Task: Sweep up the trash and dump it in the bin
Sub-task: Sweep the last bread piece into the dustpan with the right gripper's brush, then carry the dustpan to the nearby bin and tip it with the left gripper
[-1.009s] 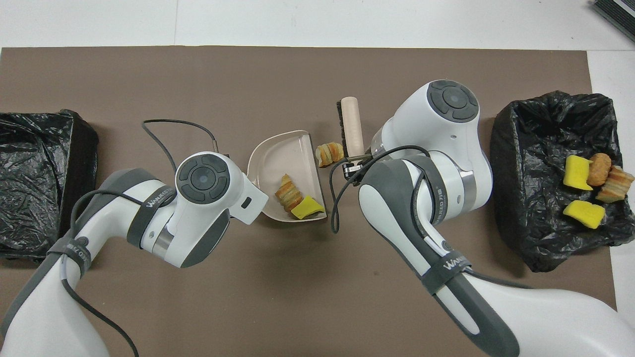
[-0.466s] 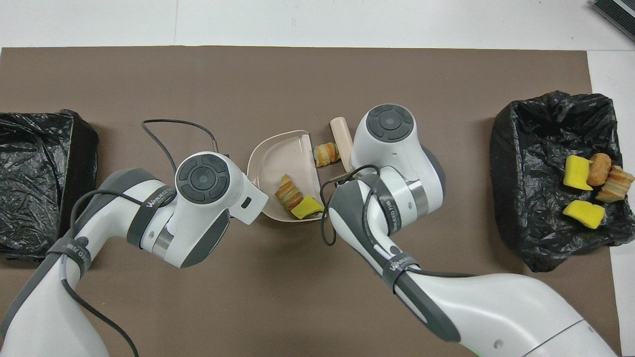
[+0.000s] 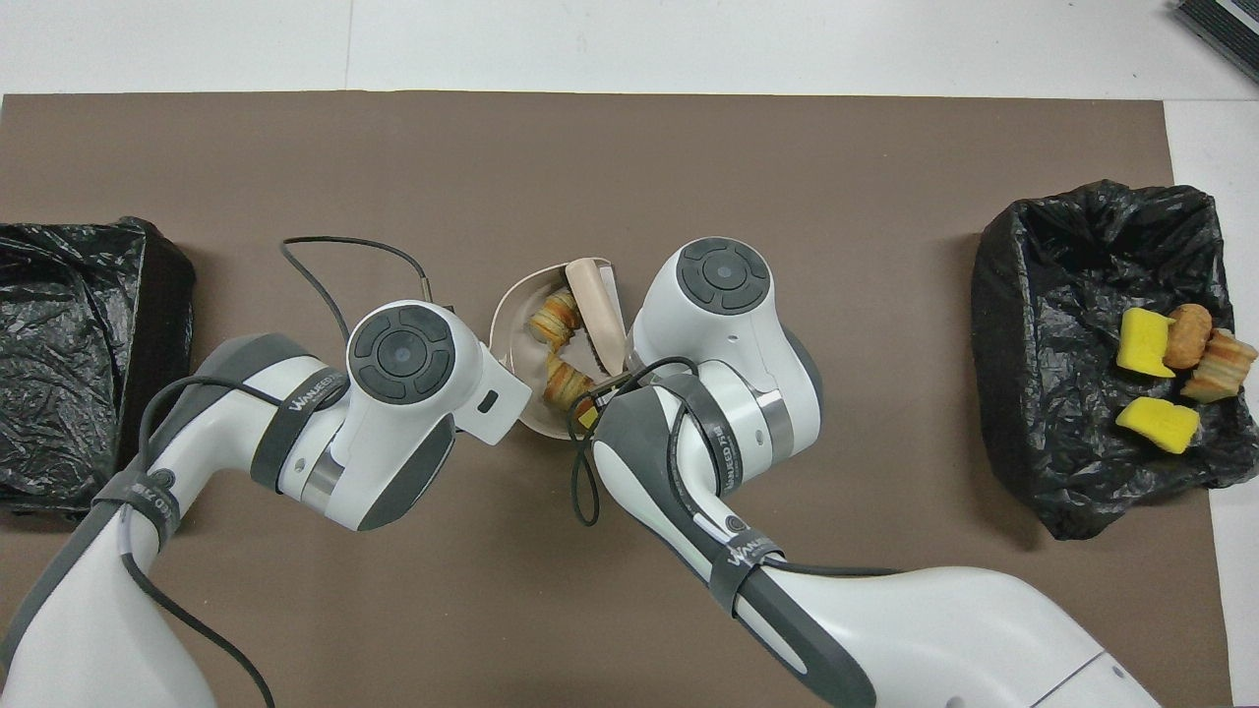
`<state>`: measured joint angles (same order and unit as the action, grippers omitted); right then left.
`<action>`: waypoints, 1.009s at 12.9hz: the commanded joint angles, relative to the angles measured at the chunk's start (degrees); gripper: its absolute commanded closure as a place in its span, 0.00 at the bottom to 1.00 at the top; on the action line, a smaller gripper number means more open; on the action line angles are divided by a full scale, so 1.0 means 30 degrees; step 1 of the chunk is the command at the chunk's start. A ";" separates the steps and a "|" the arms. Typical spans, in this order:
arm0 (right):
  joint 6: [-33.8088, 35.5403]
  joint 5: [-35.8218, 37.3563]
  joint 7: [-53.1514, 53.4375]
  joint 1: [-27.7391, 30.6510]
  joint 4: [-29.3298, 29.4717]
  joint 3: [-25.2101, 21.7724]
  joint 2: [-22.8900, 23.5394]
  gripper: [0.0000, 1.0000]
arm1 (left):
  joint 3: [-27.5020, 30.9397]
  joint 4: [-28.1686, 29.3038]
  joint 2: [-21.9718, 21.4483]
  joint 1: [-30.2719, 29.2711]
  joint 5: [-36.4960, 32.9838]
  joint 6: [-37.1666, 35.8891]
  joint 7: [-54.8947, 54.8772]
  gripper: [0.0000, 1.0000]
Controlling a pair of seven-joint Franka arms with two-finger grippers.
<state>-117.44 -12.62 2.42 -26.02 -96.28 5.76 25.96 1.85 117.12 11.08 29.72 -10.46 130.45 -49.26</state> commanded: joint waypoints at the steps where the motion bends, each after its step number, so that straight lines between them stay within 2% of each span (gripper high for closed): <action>1: 0.0674 -0.0687 -0.0633 0.0817 -0.0016 0.0131 -0.0681 1.00 | 0.0147 0.0481 -0.0440 -0.0381 -0.0585 0.0024 0.0247 1.00; 6: 0.4893 0.0069 -0.0137 0.2373 0.0014 -0.0339 -0.3053 1.00 | 0.0147 0.0247 -0.0818 -0.1612 -0.0585 0.0053 -0.1770 1.00; 8: 0.5979 0.1446 0.2369 0.2112 -0.0015 -0.0135 -0.3699 1.00 | 0.0118 0.0217 -0.1491 -0.3130 -0.0585 0.0024 -0.2444 1.00; 13: 0.6336 0.1423 0.6833 0.0735 -0.0689 -0.0017 -0.4492 1.00 | 0.0117 0.0218 -0.3629 -0.7026 -0.0556 -0.0383 -0.5312 1.00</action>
<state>-98.75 -9.34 18.87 -22.99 -96.57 5.35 14.33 2.76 116.65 4.00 12.59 -11.25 130.42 -62.41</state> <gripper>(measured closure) 0.749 0.687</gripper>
